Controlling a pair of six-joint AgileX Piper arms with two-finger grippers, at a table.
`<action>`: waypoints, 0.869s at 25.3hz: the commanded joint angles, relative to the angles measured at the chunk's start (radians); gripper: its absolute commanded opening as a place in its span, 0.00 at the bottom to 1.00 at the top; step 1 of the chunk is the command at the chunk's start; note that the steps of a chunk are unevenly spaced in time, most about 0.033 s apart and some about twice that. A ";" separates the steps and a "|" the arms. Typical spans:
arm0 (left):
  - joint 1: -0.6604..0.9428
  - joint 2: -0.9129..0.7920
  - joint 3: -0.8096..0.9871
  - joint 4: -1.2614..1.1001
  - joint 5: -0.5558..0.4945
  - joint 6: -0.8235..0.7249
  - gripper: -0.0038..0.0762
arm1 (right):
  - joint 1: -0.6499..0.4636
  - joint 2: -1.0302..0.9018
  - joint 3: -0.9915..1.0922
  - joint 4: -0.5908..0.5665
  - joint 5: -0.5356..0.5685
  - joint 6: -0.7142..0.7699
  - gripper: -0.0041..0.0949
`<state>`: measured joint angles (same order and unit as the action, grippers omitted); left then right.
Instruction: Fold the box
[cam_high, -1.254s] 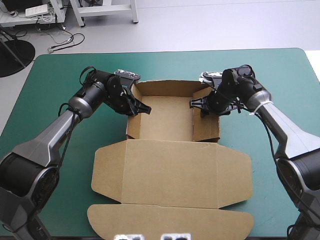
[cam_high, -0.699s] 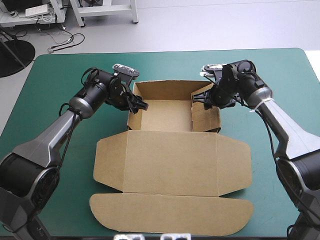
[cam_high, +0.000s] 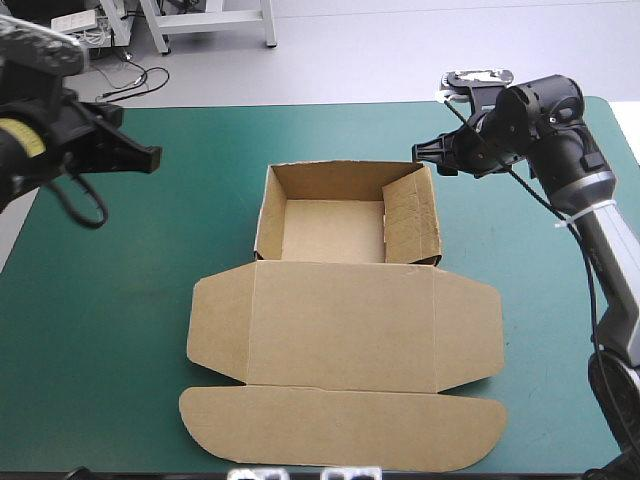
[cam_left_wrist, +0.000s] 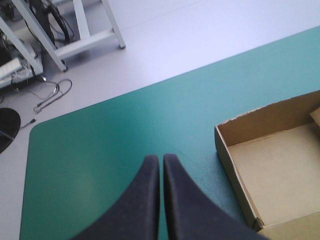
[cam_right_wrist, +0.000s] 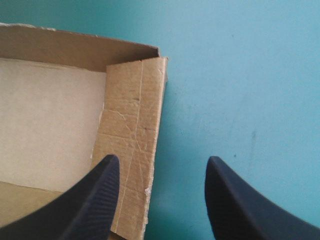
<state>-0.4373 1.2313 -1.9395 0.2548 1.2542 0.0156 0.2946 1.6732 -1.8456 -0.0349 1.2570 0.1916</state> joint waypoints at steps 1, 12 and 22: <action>-0.005 -0.137 0.062 0.002 -0.002 0.002 0.04 | -0.023 -0.008 0.029 0.016 -0.010 -0.009 0.53; -0.005 -0.676 0.866 -0.045 -0.126 -0.086 0.04 | -0.032 0.167 0.103 0.204 -0.129 -0.067 0.45; -0.005 -0.890 1.261 -0.158 -0.203 -0.088 0.04 | -0.032 0.215 0.103 0.189 -0.136 -0.114 0.08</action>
<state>-0.4373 0.3605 -0.7206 0.1242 1.1325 -0.0634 0.2664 1.9393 -1.7189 0.1574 1.1458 0.0973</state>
